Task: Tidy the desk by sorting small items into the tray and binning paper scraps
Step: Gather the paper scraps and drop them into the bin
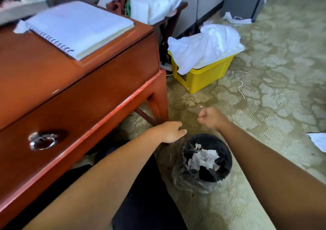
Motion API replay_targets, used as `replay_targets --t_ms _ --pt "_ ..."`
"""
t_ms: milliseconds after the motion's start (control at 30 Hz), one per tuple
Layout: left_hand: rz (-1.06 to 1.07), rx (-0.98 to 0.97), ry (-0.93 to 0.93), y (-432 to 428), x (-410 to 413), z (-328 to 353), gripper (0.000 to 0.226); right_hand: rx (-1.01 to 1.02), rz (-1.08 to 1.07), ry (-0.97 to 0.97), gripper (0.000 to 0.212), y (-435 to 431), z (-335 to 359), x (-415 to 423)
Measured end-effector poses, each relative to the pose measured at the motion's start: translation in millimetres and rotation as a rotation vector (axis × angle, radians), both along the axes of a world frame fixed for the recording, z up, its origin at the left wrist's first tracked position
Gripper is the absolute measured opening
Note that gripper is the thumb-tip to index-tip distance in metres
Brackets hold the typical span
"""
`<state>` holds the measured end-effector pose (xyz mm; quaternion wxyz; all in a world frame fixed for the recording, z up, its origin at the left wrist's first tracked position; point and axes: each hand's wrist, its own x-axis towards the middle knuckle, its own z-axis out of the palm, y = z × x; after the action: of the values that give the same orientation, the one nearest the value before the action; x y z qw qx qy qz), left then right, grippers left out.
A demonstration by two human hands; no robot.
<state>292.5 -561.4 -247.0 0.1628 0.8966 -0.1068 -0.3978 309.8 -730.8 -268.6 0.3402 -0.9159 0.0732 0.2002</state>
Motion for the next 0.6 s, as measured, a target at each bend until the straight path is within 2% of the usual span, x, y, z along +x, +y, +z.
replay_targets --t_ms 100,367,600 --pt "-0.056 0.04 -0.14 23.5 -11.5 40.0 0.06 -0.036 0.07 -0.121 0.011 26.4 36.9 5.9" --pt "-0.289 0.183 -0.57 77.5 -44.5 162.2 0.052 -0.02 0.033 -0.517 0.017 96.0 137.6 0.4" --pt "-0.269 0.19 -0.776 126.7 -72.5 242.3 0.055 -0.016 0.066 -0.721 0.017 147.0 213.2 -8.8"
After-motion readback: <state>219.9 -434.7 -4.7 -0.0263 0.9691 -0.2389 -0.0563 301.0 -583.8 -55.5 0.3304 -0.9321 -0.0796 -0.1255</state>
